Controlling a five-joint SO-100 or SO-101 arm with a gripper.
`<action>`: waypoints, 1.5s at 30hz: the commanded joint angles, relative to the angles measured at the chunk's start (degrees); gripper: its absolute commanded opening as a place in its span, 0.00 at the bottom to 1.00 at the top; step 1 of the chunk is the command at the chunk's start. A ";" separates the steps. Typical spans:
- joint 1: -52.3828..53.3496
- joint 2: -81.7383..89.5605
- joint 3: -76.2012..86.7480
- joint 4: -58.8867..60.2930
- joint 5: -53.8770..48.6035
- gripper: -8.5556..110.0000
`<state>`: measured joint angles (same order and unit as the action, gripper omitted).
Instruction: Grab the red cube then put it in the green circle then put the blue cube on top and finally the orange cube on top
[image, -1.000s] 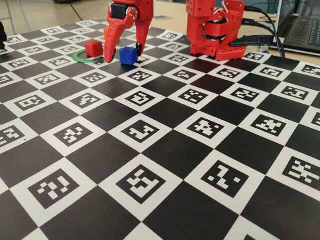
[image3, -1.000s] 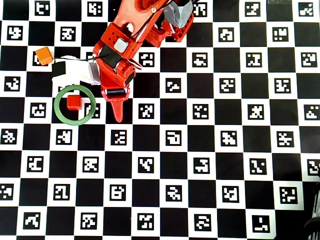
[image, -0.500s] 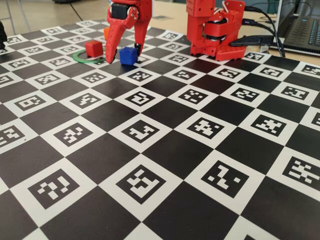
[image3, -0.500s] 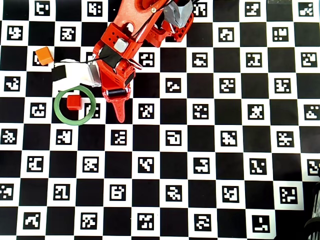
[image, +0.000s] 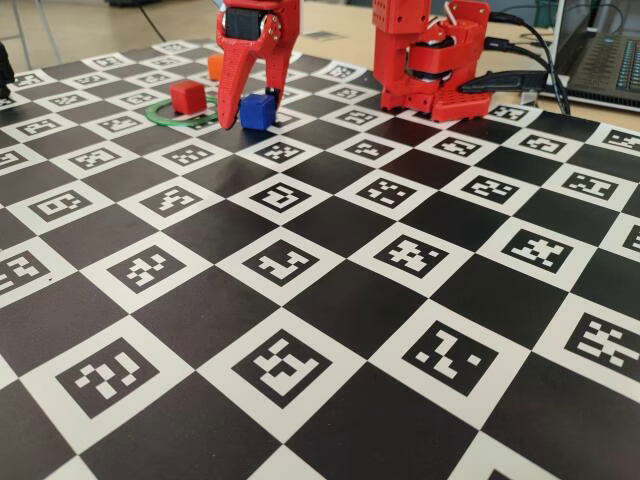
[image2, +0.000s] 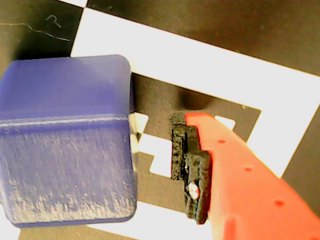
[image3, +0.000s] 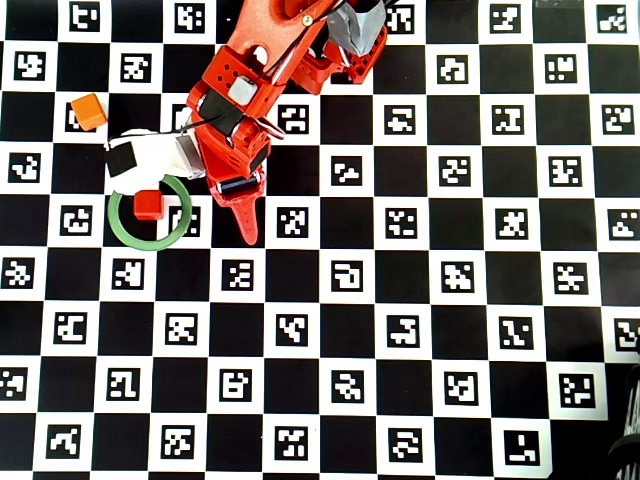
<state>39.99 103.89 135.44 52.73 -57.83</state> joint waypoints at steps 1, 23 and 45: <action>-0.18 0.88 -0.35 -0.79 -0.09 0.51; -1.14 1.32 0.18 -1.49 1.05 0.38; -1.93 2.11 -3.43 3.87 1.93 0.11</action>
<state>38.58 103.89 135.88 53.88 -56.87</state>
